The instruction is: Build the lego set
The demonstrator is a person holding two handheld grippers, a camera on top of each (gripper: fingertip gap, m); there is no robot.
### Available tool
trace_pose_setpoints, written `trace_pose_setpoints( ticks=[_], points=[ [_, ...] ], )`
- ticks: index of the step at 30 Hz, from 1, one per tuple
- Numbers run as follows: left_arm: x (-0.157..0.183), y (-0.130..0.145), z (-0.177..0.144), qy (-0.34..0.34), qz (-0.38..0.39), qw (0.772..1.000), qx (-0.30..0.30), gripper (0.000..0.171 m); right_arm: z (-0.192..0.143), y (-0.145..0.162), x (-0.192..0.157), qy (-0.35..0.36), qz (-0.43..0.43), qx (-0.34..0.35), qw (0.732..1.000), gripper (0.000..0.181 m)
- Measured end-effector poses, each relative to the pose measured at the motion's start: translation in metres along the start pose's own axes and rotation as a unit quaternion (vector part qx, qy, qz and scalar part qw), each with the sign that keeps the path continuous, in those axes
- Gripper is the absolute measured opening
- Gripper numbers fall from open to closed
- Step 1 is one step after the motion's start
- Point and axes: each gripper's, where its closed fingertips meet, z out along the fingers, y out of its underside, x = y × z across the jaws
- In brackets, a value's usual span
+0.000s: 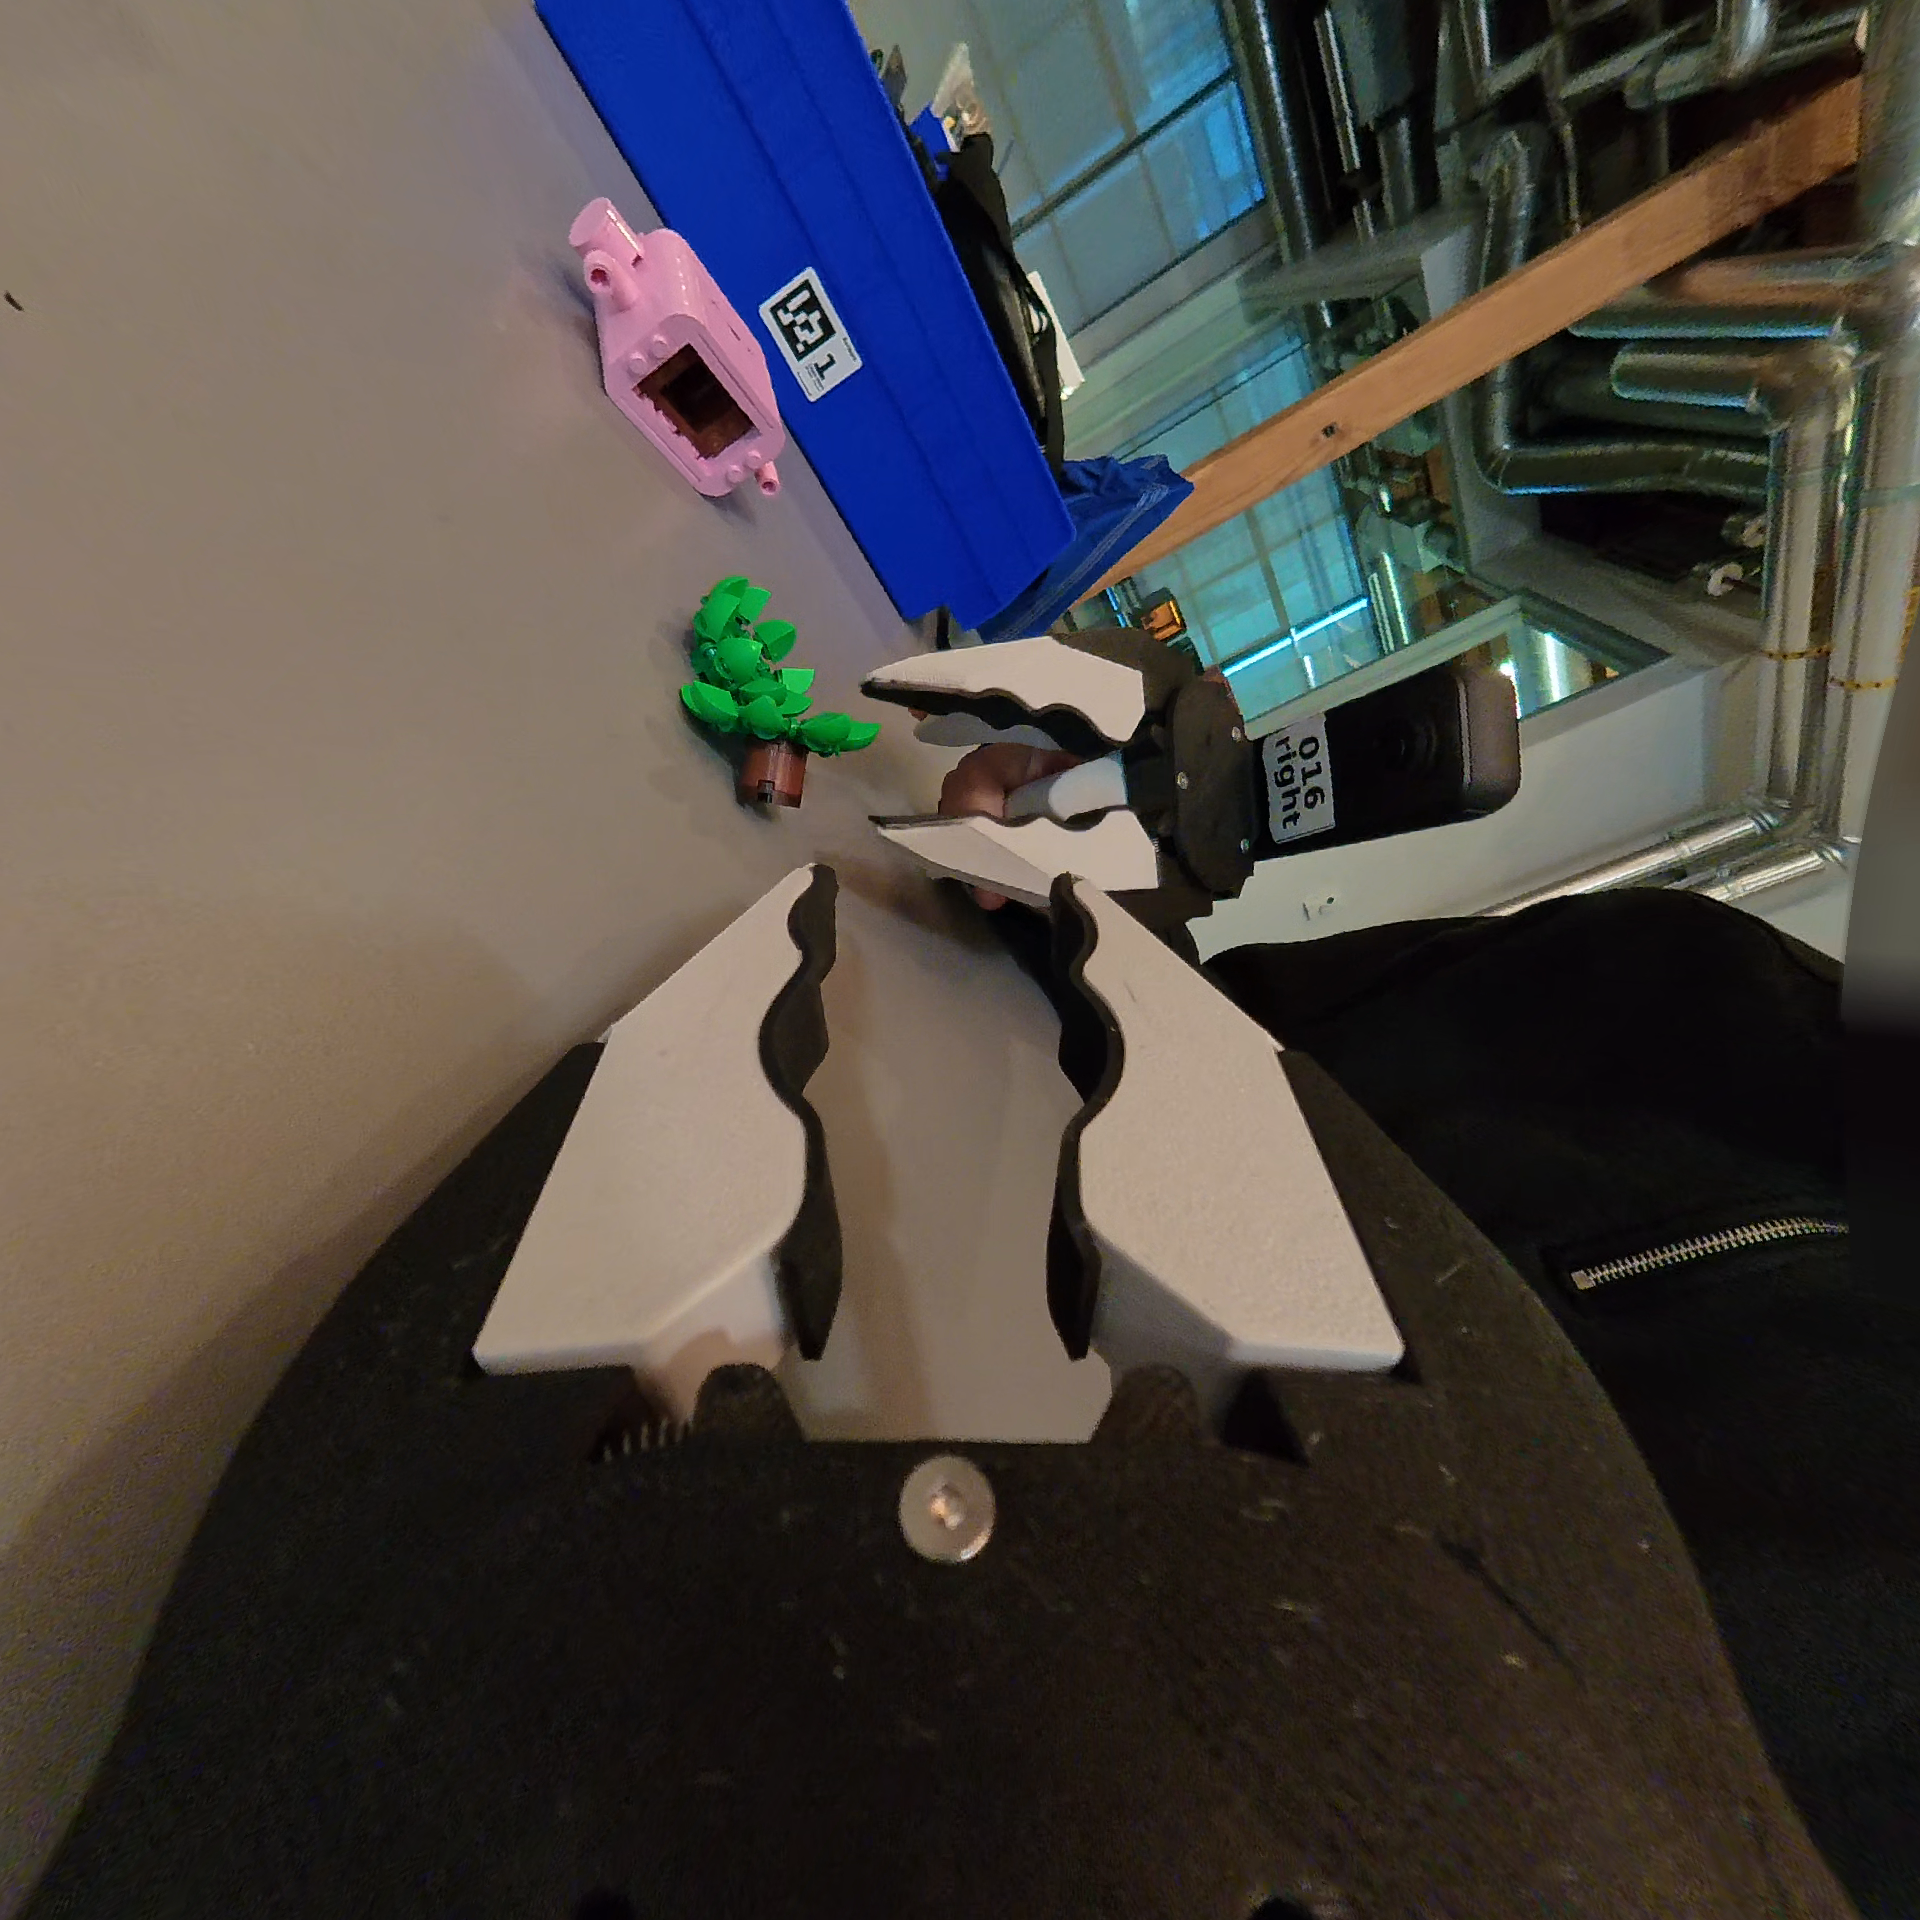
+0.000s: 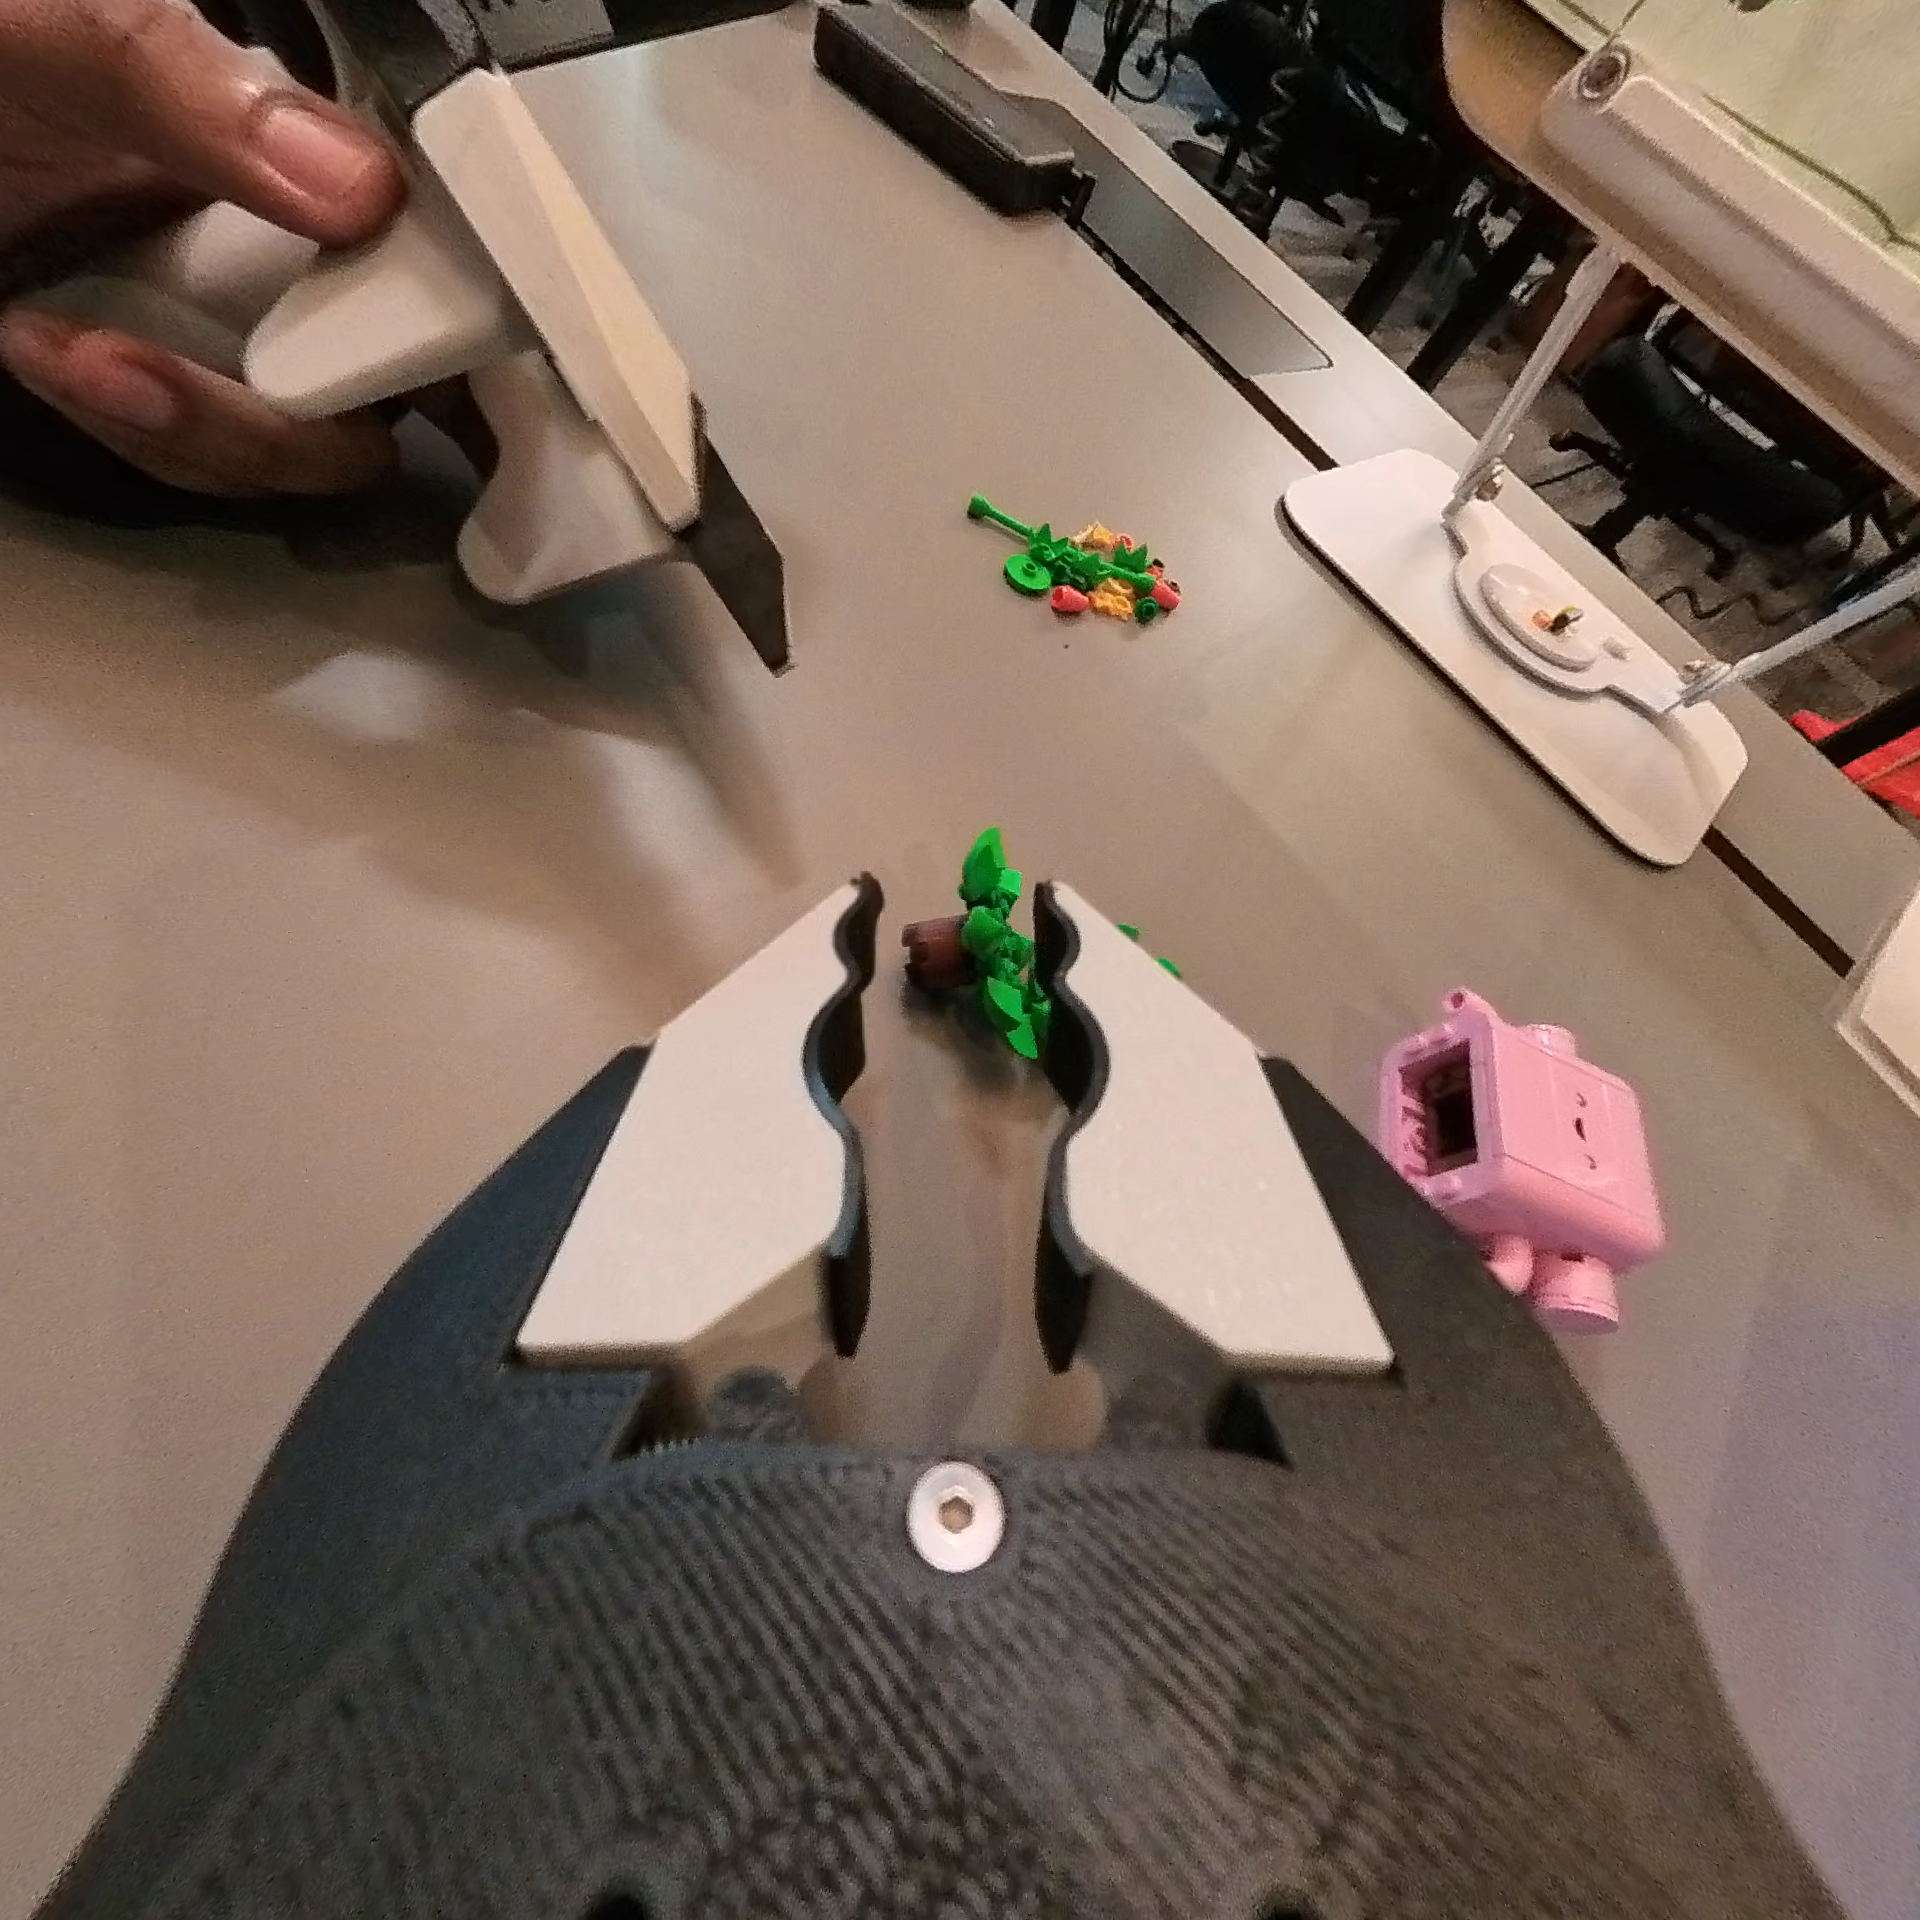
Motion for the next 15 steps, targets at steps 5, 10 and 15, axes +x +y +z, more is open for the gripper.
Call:
trace_pose_setpoints(
  ticks=[5,10,15],
  points=[
    [0.0,0.0,0.0,0.002,-0.003,1.0,-0.001,0.04,0.005,0.011,0.007,0.006,0.025,-0.037,0.999,0.027],
    [0.0,0.0,0.0,0.004,-0.006,1.0,0.0,0.04,0.008,0.016,0.005,0.002,0.02,-0.052,0.998,0.012],
    [0.0,0.0,0.0,0.002,-0.005,1.0,-0.003,0.041,0.006,0.012,0.001,0.003,-0.004,-0.04,0.999,0.006]
  ],
)
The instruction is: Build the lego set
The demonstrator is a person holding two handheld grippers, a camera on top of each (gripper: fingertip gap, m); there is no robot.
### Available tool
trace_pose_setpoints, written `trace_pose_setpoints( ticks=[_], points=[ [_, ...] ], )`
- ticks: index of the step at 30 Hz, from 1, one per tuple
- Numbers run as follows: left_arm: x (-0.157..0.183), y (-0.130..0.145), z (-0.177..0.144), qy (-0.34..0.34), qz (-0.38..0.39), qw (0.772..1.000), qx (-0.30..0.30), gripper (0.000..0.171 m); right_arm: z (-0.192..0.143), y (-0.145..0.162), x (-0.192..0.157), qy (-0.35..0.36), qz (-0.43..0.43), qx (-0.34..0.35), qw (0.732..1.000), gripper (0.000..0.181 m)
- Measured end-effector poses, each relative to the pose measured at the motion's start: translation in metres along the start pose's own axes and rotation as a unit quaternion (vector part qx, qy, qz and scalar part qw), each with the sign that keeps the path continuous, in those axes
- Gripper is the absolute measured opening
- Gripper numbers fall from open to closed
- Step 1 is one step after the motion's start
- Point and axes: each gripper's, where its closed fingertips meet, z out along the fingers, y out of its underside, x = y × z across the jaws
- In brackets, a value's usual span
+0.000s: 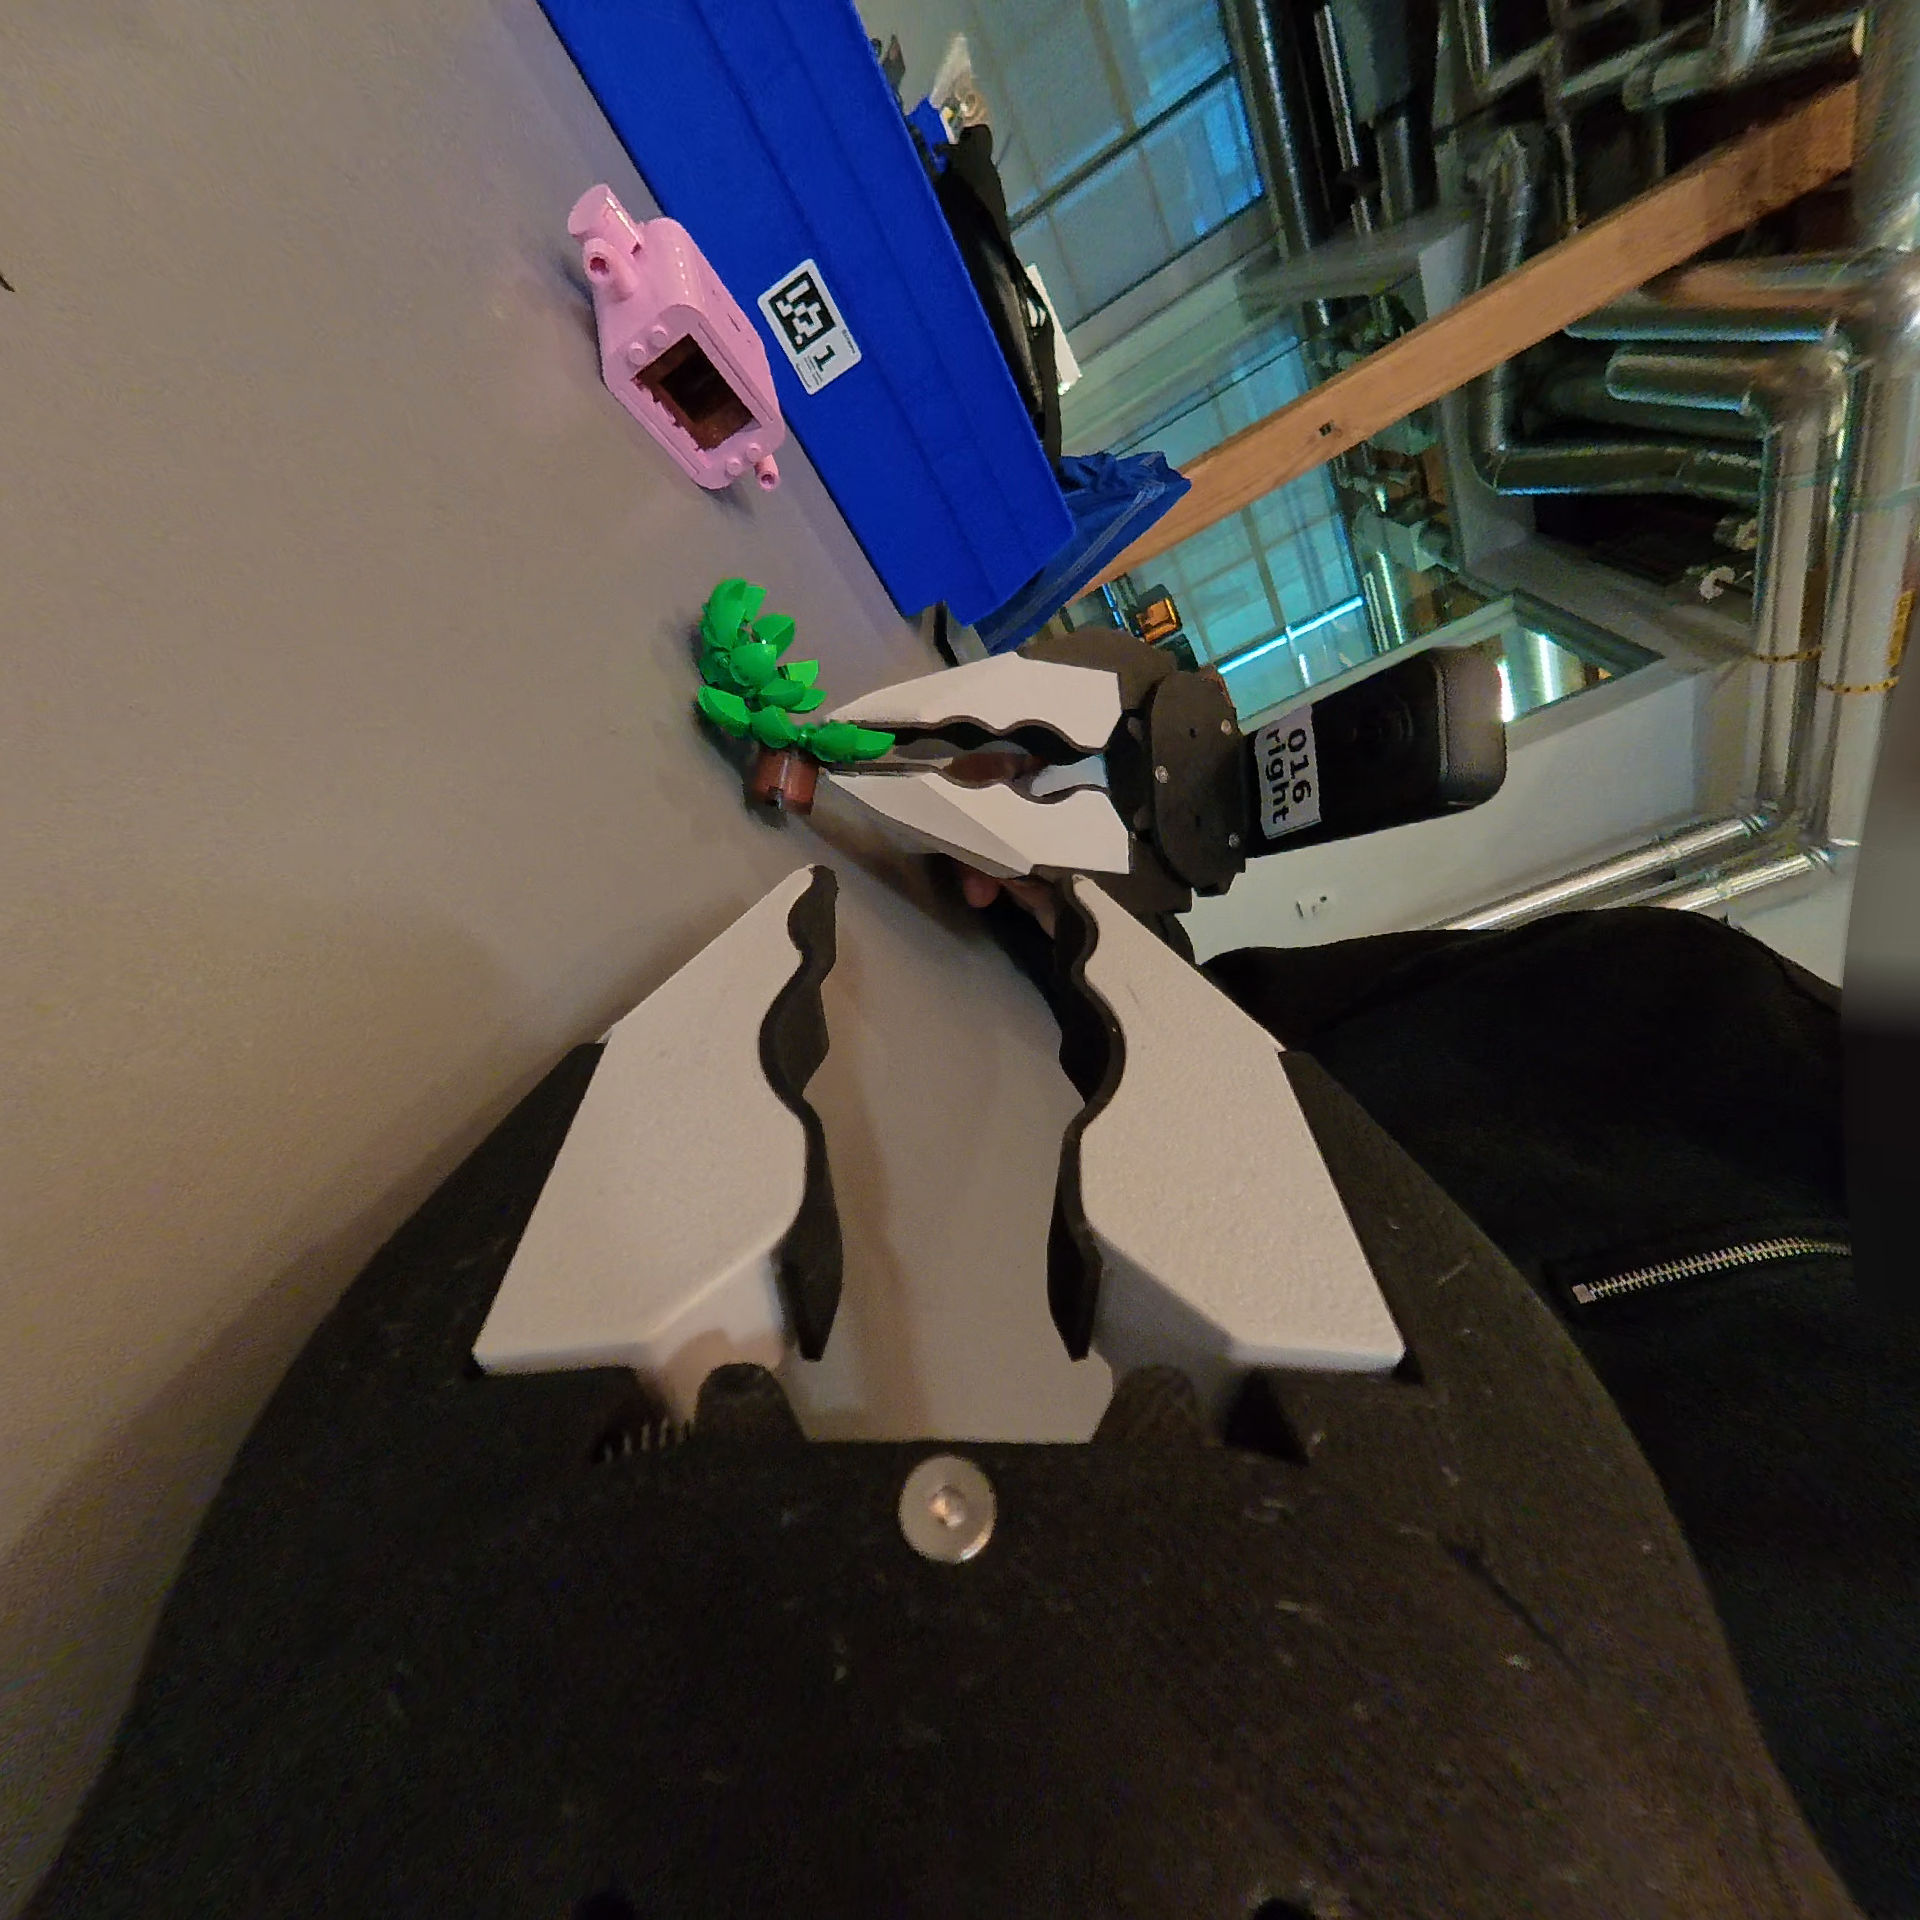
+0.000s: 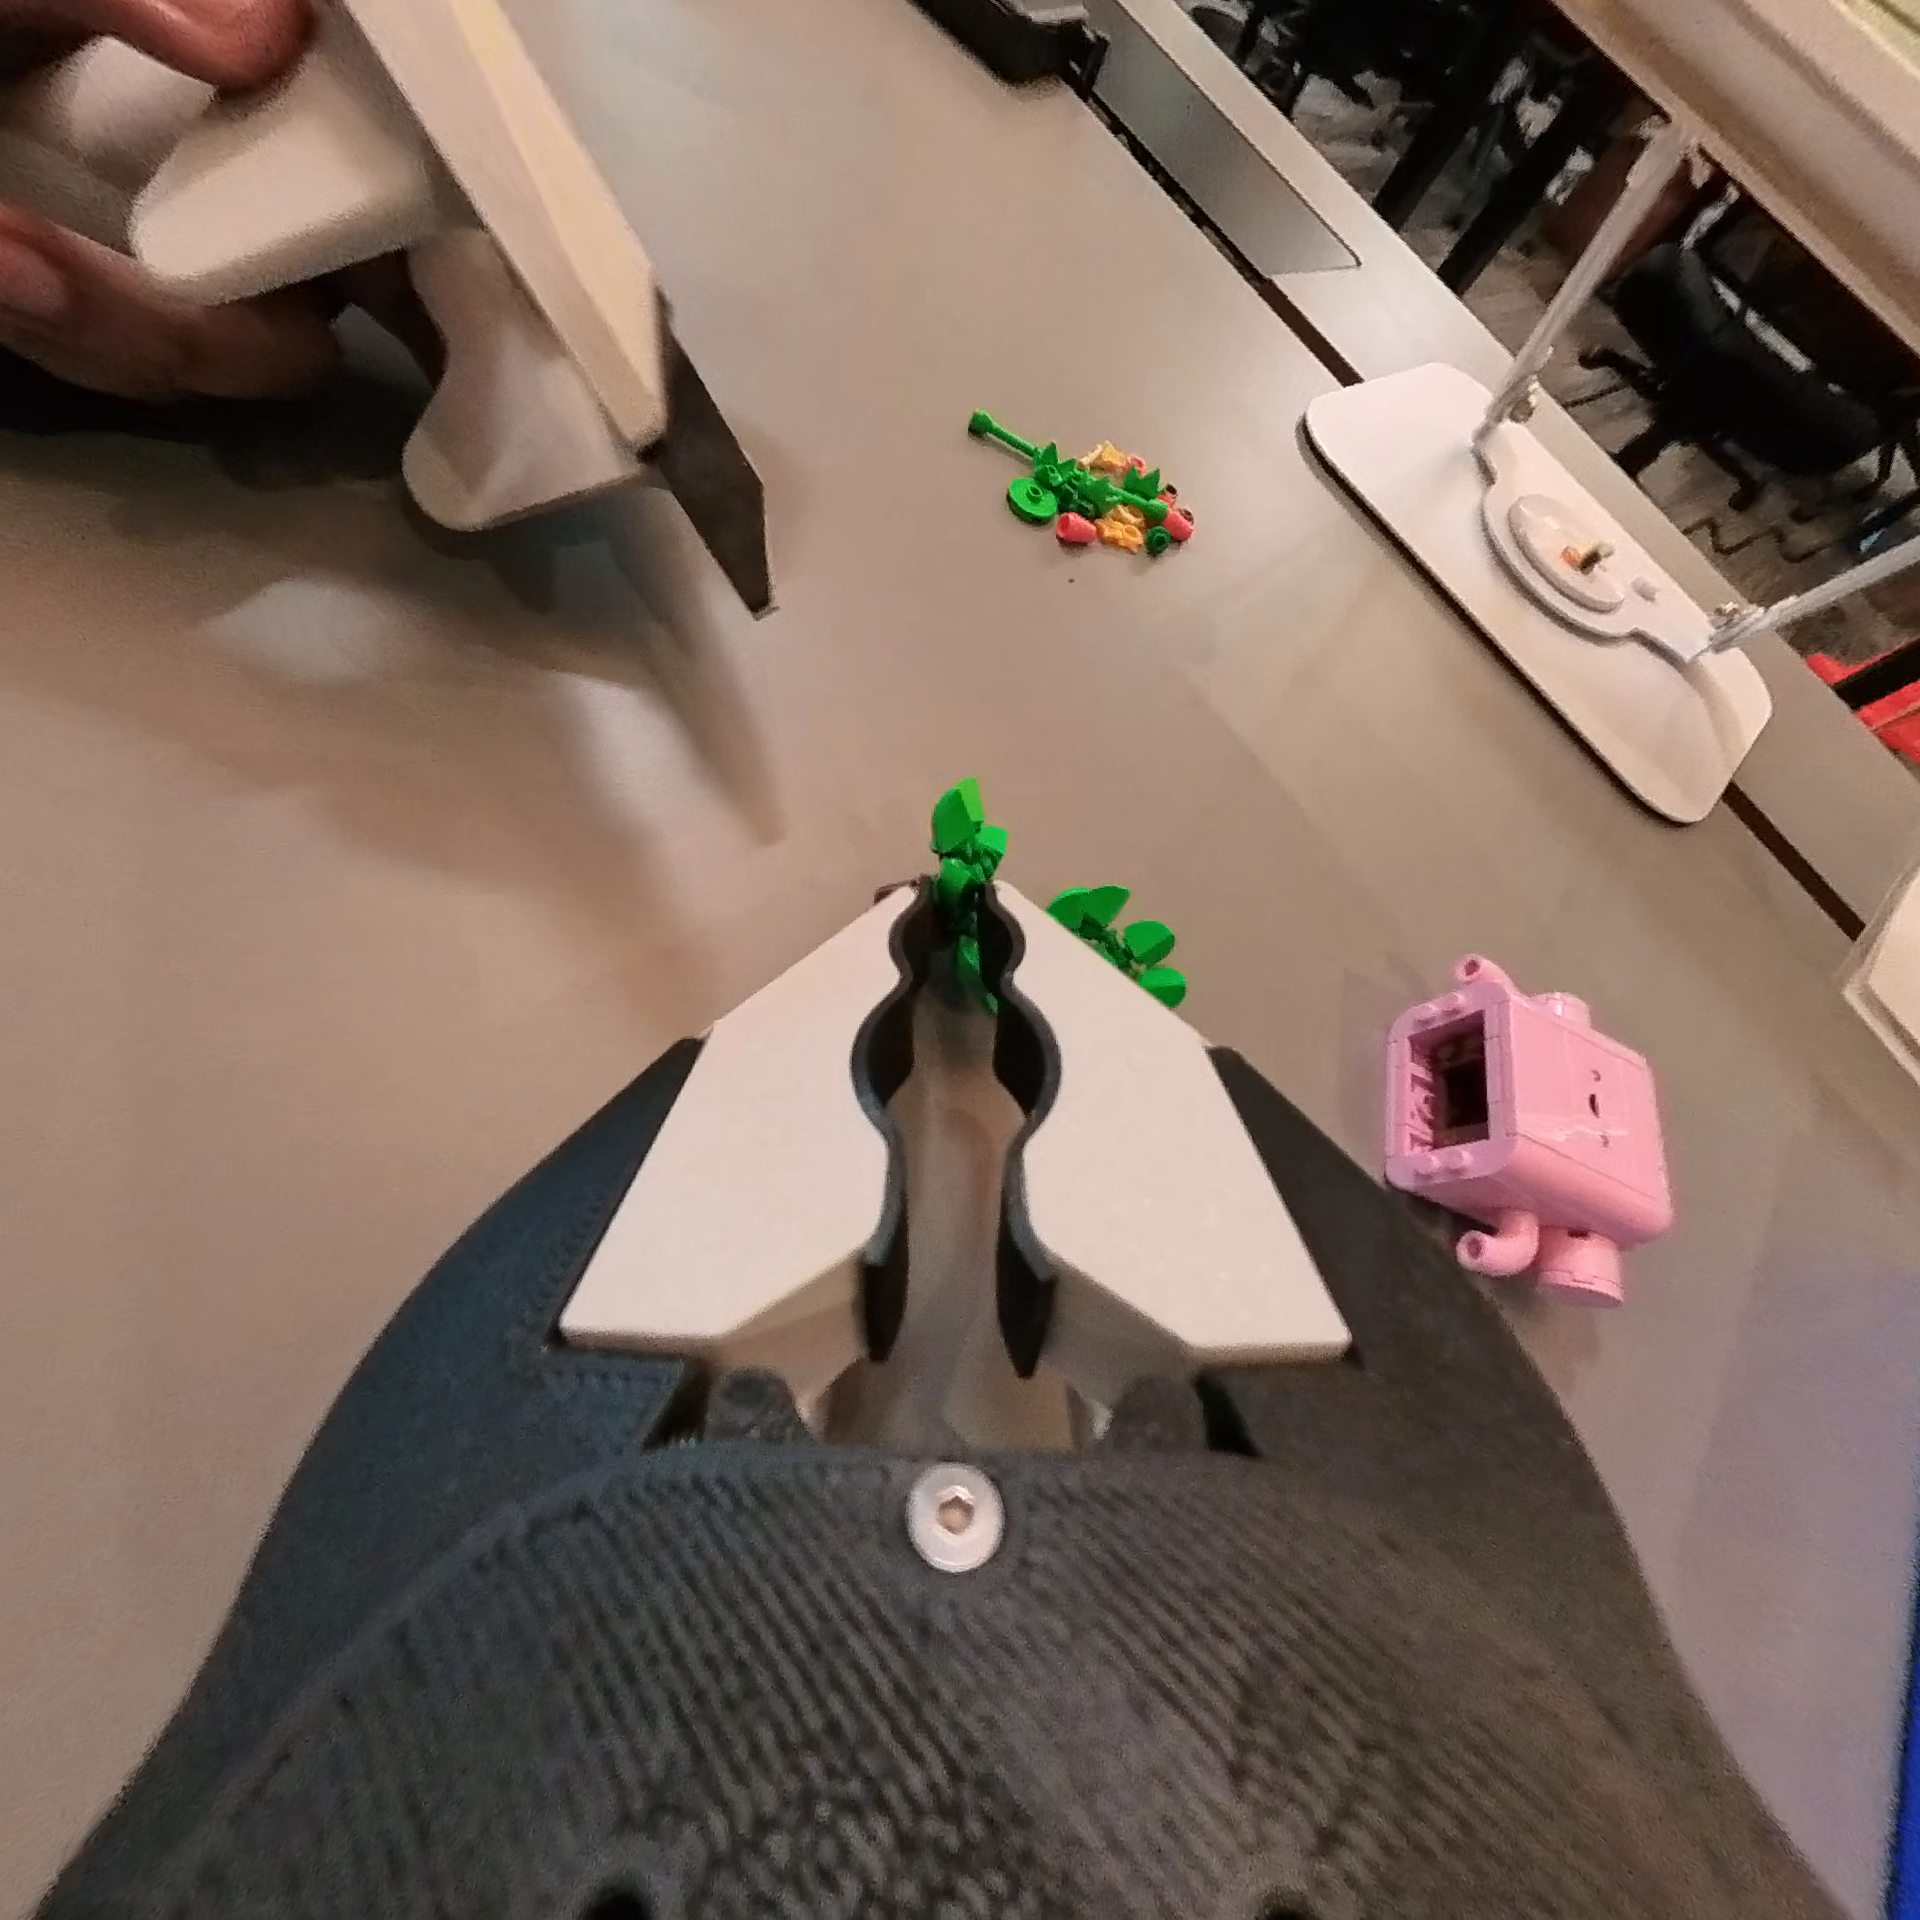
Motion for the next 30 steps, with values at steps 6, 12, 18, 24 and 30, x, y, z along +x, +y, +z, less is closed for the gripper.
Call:
trace_pose_setpoints(
  ticks=[6,12,18,24,30],
  points=[
    [0.0,0.0,0.0,-0.003,0.003,1.0,0.0,0.042,-0.008,-0.018,-0.028,0.008,-0.173,0.056,0.983,0.007],
    [-0.002,0.001,0.001,-0.012,0.006,1.0,-0.004,0.042,-0.002,-0.016,-0.054,0.054,-0.356,0.041,0.932,0.007],
    [-0.003,0.002,0.002,-0.014,0.006,1.0,-0.007,0.042,-0.001,-0.01,-0.06,0.023,-0.348,0.036,0.936,0.021],
    [-0.002,0.002,0.002,-0.013,0.006,1.0,-0.006,0.042,-0.007,-0.017,-0.067,0.003,-0.332,0.066,0.941,0.031],
    [-0.001,0.003,0.002,-0.013,0.011,1.0,-0.006,0.041,-0.03,-0.048,-0.044,-0.015,-0.165,0.173,0.971,0.032]
  ],
)
